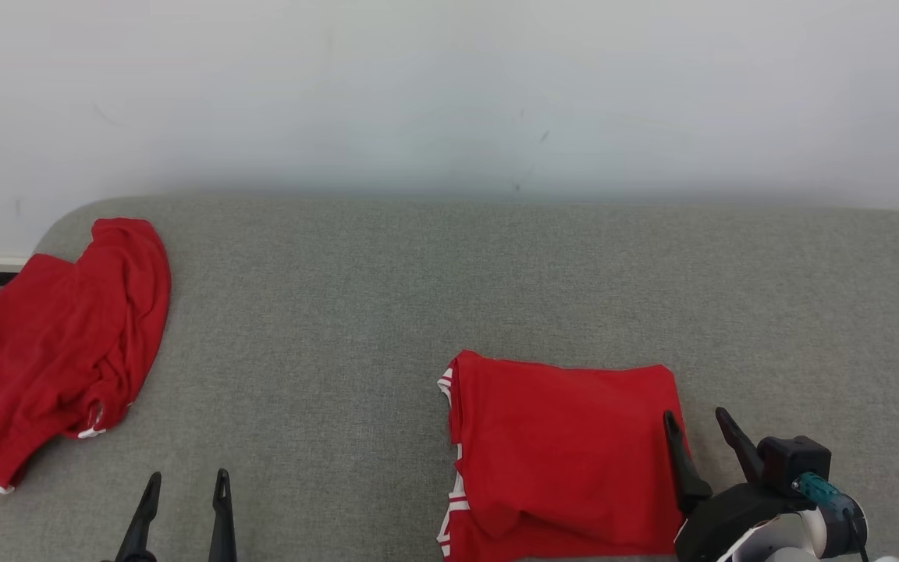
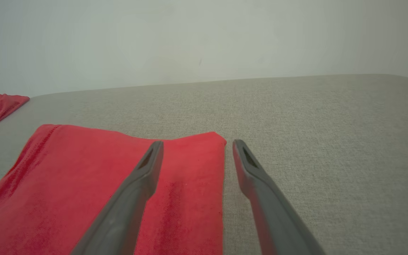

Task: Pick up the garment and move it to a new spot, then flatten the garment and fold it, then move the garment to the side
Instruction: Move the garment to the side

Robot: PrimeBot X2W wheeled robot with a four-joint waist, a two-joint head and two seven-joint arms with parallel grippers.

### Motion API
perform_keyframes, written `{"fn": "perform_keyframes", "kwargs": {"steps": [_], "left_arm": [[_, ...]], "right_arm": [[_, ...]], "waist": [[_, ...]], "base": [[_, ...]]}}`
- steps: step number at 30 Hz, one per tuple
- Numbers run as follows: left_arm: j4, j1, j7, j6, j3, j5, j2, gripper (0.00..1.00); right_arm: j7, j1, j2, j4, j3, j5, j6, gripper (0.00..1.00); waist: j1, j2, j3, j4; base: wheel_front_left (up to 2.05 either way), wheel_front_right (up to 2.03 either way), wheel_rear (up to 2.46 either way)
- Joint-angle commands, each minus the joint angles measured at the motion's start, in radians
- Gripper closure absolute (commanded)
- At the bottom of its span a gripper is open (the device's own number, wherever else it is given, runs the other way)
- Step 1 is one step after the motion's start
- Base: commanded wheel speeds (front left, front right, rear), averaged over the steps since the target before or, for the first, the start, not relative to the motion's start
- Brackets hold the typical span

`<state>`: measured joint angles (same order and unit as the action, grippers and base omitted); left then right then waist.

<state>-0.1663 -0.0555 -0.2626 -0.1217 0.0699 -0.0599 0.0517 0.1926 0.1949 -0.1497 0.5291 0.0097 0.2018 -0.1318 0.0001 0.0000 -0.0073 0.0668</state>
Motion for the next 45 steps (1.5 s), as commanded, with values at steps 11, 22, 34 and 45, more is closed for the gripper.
{"fn": "perform_keyframes", "kwargs": {"steps": [11,22,34,45], "left_arm": [[0.006,0.025,-0.003,0.009,-0.009,-0.011,-0.002,0.0],[0.011,0.05,-0.003,0.015,-0.009,-0.017,-0.002,0.0],[0.036,0.103,-0.003,0.022,-0.03,-0.034,-0.002,0.0],[0.101,0.21,-0.003,0.023,-0.053,-0.047,-0.002,0.0]], "right_arm": [[0.031,0.117,0.005,0.291,-0.004,0.025,0.003,0.0],[0.058,0.195,0.016,0.438,0.075,0.085,0.003,1.0],[0.073,0.406,-0.118,0.376,0.145,0.109,0.003,1.0],[0.043,0.599,-0.35,0.361,0.148,0.128,0.003,1.0]], "waist": [[-0.0001,0.0,0.053,0.021],[-0.0001,0.0,0.086,0.015],[-0.0001,0.0,0.215,-0.039],[-0.0001,0.0,0.421,-0.092]], "base": [[0.0,0.0,0.0],[0.0,0.0,0.0],[0.0,0.0,0.0],[0.0,0.0,0.0]]}}
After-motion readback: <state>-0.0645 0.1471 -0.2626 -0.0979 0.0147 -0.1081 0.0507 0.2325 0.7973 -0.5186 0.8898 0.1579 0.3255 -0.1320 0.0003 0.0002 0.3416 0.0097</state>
